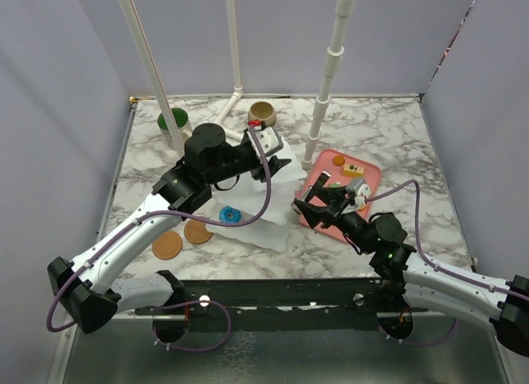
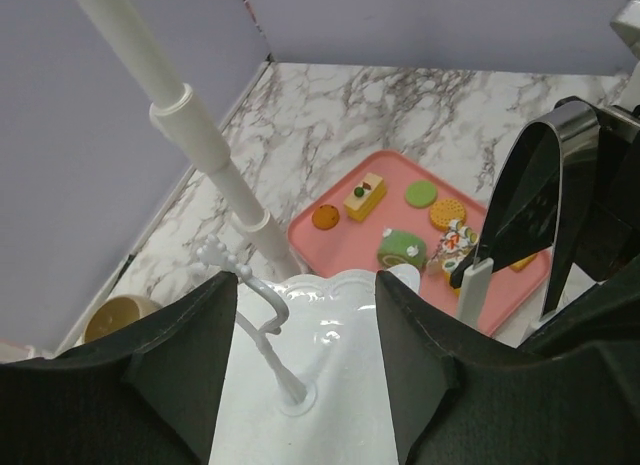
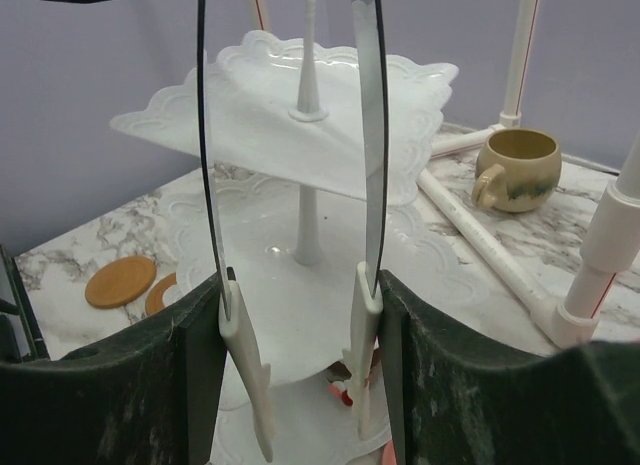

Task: Serve the afternoon tea
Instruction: Adjust the desert table at the center of the board, then adjust the clamp.

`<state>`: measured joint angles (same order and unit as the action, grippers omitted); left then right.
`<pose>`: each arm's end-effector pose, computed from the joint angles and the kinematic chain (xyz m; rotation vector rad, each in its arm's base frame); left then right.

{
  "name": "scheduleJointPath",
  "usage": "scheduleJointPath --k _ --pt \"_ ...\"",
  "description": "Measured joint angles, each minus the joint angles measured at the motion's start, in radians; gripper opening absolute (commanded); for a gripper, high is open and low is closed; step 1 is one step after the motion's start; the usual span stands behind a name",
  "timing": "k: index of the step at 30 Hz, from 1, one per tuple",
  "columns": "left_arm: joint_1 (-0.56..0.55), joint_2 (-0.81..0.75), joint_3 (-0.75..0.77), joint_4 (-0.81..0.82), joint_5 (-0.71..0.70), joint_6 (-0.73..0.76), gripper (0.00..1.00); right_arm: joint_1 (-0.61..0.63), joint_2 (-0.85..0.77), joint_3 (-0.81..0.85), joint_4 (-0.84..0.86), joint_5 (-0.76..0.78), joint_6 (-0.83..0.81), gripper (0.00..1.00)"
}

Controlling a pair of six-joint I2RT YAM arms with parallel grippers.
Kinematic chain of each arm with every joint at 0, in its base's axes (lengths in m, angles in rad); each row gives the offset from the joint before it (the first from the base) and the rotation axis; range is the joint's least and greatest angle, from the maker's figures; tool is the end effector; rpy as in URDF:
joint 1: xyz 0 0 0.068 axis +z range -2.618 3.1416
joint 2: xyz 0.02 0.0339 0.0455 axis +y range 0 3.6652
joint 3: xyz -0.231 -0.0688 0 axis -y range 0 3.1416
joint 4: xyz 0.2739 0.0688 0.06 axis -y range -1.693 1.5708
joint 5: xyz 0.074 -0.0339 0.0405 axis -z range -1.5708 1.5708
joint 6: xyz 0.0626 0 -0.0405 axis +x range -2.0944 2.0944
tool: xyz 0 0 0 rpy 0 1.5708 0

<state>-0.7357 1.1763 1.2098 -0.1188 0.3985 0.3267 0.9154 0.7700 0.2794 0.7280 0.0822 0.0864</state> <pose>0.2314 -0.2423 0.3847 1.1066 1.2758 -0.6380 0.1605 0.2003 0.2303 -0.4883 1.2883 0.7900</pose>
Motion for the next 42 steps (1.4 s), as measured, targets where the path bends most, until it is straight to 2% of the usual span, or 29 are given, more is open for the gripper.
scheduleJointPath --k 10,15,21,24,34,42 --pt "0.0 -0.148 -0.084 -0.06 -0.113 -0.013 0.59 0.0 0.021 0.027 -0.029 -0.002 -0.001 0.56" --pt "0.0 -0.195 -0.101 -0.085 -0.155 -0.013 0.63 0.0 0.026 0.031 -0.035 -0.011 -0.001 0.56" --pt "0.0 -0.26 -0.113 -0.102 -0.195 -0.013 0.88 0.0 0.036 0.051 -0.05 -0.024 -0.002 0.56" --pt "0.0 -0.288 -0.113 -0.108 -0.225 -0.011 0.95 0.0 0.043 0.063 -0.06 -0.03 -0.005 0.56" --pt "0.0 -0.333 -0.061 -0.16 -0.248 0.044 0.96 0.0 0.055 0.126 -0.111 -0.083 -0.009 0.56" --pt "0.0 -0.238 0.041 -0.15 -0.118 0.105 0.95 0.0 0.076 0.229 -0.183 -0.207 -0.007 0.56"
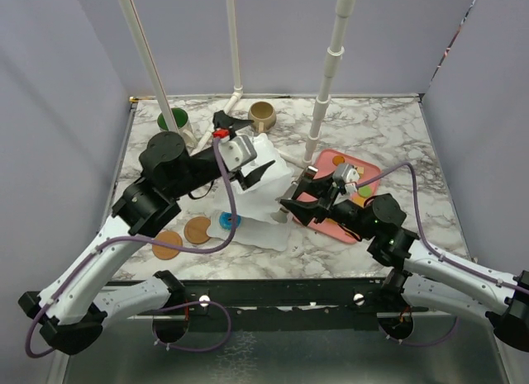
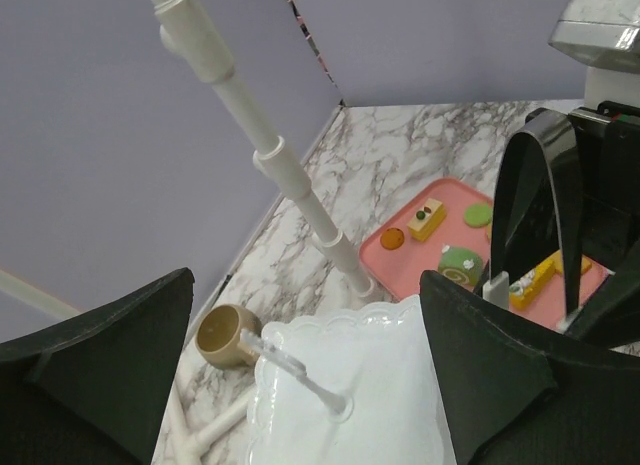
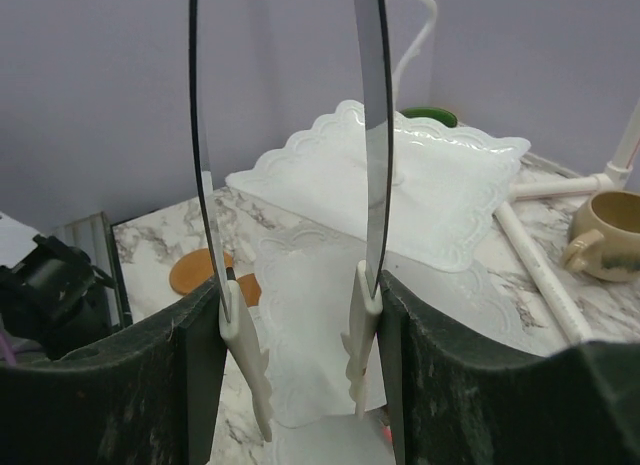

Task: Serve the afternoon tea
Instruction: Adjust the clamp, then pick up the desert from the tray.

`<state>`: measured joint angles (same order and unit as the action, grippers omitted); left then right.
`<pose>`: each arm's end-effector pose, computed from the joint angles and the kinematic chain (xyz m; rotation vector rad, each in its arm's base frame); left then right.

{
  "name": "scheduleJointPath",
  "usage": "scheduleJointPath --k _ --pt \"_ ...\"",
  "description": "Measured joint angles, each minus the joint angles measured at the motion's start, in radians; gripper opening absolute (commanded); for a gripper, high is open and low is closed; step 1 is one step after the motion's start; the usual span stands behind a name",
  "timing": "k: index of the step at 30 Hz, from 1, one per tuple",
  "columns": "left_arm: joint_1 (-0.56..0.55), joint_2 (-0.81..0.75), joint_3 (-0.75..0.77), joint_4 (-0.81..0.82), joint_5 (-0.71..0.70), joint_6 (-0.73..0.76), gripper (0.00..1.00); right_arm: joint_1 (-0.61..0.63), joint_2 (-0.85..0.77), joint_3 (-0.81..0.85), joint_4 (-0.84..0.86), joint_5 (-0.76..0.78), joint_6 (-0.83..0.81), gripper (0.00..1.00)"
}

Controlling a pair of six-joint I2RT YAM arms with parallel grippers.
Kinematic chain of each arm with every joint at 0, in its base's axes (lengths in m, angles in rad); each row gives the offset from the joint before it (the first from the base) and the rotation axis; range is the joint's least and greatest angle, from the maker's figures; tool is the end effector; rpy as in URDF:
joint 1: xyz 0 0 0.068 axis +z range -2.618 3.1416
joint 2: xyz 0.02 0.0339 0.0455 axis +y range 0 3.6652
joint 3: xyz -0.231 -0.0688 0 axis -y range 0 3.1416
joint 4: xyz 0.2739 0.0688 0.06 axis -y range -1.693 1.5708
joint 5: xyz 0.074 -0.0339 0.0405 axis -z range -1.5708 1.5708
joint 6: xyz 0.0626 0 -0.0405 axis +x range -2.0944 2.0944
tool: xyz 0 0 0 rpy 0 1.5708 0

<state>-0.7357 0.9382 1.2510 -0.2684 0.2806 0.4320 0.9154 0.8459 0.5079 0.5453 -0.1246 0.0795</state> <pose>0.1808 -0.1871 0.4471 1.0312 1.1513 -0.4552 0.1635 0.2254 0.2802 -0.6770 1.2551 0.9140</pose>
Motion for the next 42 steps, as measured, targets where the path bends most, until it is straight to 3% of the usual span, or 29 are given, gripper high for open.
scheduleJointPath --k 9,16,24,29,37,42 --pt "-0.061 0.231 0.089 0.008 0.068 0.047 0.94 0.0 -0.004 0.113 -0.142 -0.126 0.018 0.59" --pt "-0.181 0.245 0.098 0.008 0.095 0.105 0.94 0.0 0.005 0.154 -0.235 -0.192 0.021 0.63" --pt "-0.207 0.245 0.115 0.006 0.093 0.139 0.97 0.002 0.001 0.162 -0.282 -0.217 0.016 0.61" --pt "-0.216 0.241 0.124 -0.016 0.04 0.121 0.99 0.004 -0.088 0.149 -0.306 -0.098 -0.002 0.61" --pt "-0.174 0.209 0.246 -0.047 -0.225 -0.061 0.99 0.004 -0.244 0.076 -0.335 0.222 -0.032 0.57" --pt "-0.127 0.146 0.255 -0.101 -0.321 -0.144 0.99 0.004 -0.286 0.056 -0.381 0.386 -0.031 0.56"
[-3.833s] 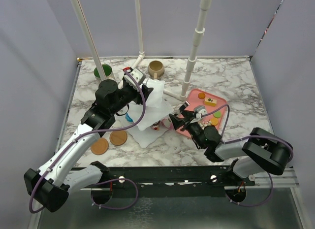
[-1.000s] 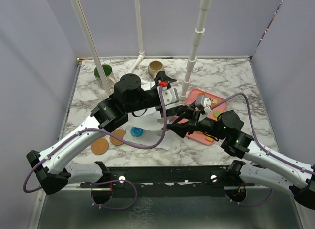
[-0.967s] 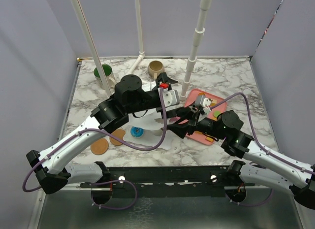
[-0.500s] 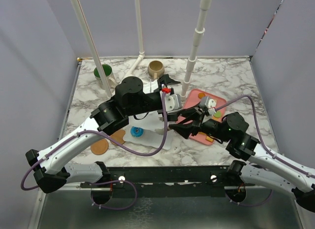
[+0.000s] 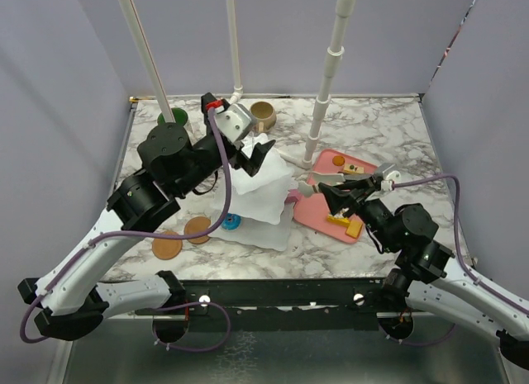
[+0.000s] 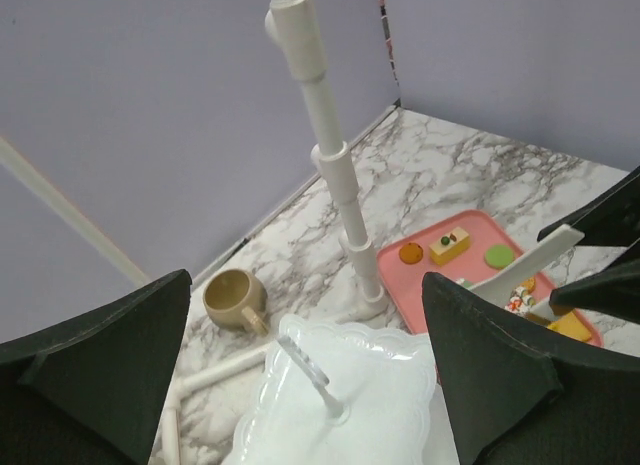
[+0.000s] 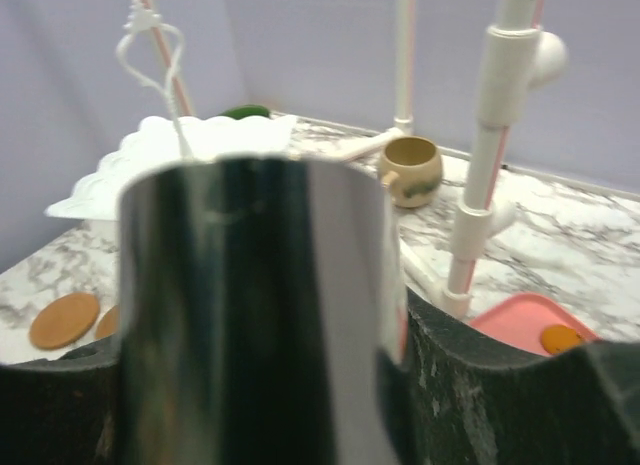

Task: Serve the afternoon tea
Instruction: Pick up the desert from the tray.

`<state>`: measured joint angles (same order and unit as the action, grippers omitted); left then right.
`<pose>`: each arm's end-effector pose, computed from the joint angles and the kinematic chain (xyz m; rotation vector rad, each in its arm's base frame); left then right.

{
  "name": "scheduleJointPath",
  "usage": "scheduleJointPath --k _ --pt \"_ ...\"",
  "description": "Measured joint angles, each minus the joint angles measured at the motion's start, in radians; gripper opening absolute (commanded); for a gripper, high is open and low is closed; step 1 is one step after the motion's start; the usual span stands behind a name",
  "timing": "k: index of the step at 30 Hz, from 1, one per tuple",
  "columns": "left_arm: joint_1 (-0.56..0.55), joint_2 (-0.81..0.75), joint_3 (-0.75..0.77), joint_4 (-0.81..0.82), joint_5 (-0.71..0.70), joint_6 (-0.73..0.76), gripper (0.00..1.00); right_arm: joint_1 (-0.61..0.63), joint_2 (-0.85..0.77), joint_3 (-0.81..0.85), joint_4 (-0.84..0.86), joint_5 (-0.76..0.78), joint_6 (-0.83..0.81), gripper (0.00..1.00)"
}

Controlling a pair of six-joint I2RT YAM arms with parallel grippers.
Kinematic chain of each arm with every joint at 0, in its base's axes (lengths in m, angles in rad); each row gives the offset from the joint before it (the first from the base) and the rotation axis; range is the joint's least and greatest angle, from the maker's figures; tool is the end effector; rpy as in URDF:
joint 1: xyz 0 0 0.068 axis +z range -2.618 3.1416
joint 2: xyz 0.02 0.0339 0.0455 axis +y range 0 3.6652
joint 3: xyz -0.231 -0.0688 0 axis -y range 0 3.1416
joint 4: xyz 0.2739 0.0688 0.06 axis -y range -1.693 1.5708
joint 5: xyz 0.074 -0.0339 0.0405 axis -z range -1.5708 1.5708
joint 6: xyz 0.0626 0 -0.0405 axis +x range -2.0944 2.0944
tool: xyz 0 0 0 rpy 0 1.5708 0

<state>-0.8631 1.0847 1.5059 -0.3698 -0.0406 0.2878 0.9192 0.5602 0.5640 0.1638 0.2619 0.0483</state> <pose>0.1800 -0.2065 0.4915 0.8075 1.3051 -0.4284 0.1527 0.1735 0.3197 -0.3984 1.3810 0.6161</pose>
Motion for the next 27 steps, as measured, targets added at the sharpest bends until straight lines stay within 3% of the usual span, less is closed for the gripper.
scheduleJointPath --k 8,14,27 --pt "0.045 -0.092 -0.211 -0.007 -0.16 -0.167 0.99 0.0 0.032 0.0 -0.055 0.174 0.003 0.55" --pt "0.051 -0.082 -0.317 0.027 -0.186 -0.261 0.99 0.0 0.046 0.001 -0.092 0.25 0.006 0.54" --pt "0.066 -0.017 -0.372 0.211 -0.257 -0.322 0.84 0.0 0.028 0.002 -0.137 0.334 0.021 0.52"
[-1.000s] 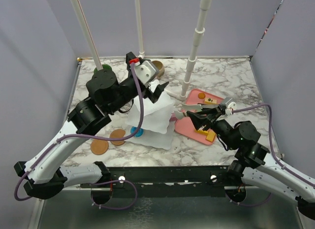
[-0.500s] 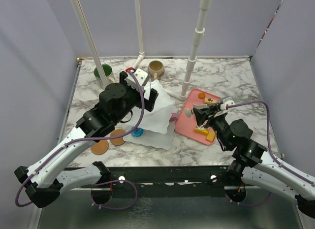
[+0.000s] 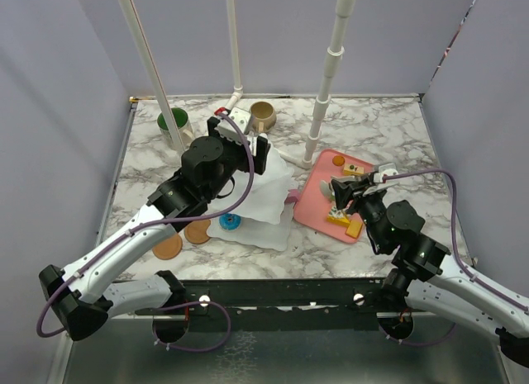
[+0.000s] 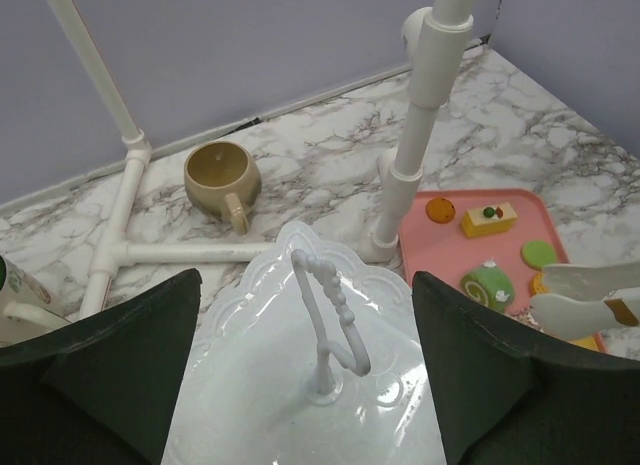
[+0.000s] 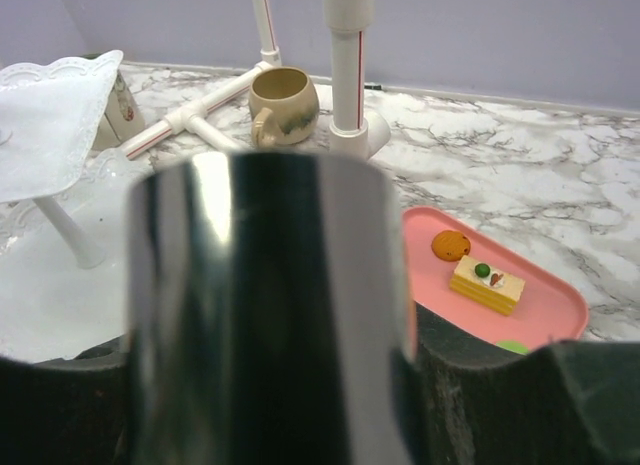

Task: Serve the afternoon tea
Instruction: Pick up the desert from the tray.

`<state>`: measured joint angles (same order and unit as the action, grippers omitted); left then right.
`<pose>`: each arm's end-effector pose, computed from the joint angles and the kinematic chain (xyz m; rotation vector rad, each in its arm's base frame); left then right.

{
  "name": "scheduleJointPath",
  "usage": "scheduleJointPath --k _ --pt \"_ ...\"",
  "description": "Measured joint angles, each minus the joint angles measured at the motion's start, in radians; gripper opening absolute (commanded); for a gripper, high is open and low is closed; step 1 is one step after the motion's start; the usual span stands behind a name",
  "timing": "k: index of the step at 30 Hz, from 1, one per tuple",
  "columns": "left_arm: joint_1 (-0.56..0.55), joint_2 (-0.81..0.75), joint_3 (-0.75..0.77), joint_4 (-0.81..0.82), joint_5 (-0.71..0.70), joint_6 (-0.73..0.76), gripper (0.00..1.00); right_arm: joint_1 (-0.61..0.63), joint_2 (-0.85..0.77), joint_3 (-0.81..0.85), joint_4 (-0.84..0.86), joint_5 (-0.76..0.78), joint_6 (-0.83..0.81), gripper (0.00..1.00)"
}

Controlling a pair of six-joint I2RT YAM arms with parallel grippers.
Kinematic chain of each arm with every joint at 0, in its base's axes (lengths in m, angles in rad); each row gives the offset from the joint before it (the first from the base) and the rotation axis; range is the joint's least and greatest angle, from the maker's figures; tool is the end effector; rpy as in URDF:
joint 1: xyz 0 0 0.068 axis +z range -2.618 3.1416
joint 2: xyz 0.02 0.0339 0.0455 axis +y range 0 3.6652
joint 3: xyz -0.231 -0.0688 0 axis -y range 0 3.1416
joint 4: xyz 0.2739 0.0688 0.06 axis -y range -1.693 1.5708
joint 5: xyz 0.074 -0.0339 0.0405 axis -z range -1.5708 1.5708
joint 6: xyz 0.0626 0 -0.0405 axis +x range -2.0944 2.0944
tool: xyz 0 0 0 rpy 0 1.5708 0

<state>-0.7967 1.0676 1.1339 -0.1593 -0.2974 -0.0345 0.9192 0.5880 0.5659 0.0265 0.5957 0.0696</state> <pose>0.2307 -0.2097 0.3815 0.4067 1.6237 -0.3827 0.1667 0.1606 0.2961 -0.1975 1.5631 0.3107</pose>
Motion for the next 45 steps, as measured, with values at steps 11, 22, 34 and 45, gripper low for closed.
scheduleJointPath --k 11,22,34,45 --pt "0.067 0.051 -0.027 0.112 0.001 -0.029 0.68 0.0 0.016 -0.005 -0.017 0.051 0.019 0.52" --pt "0.089 0.077 -0.053 0.211 0.047 -0.026 0.39 0.0 0.016 -0.027 -0.021 0.076 0.043 0.51" --pt "0.094 0.083 -0.053 0.33 0.055 0.04 0.28 0.0 0.048 -0.064 -0.02 0.171 0.101 0.51" --pt "0.097 0.09 -0.053 0.383 0.081 0.076 0.34 0.0 0.114 -0.081 -0.046 0.293 0.216 0.59"
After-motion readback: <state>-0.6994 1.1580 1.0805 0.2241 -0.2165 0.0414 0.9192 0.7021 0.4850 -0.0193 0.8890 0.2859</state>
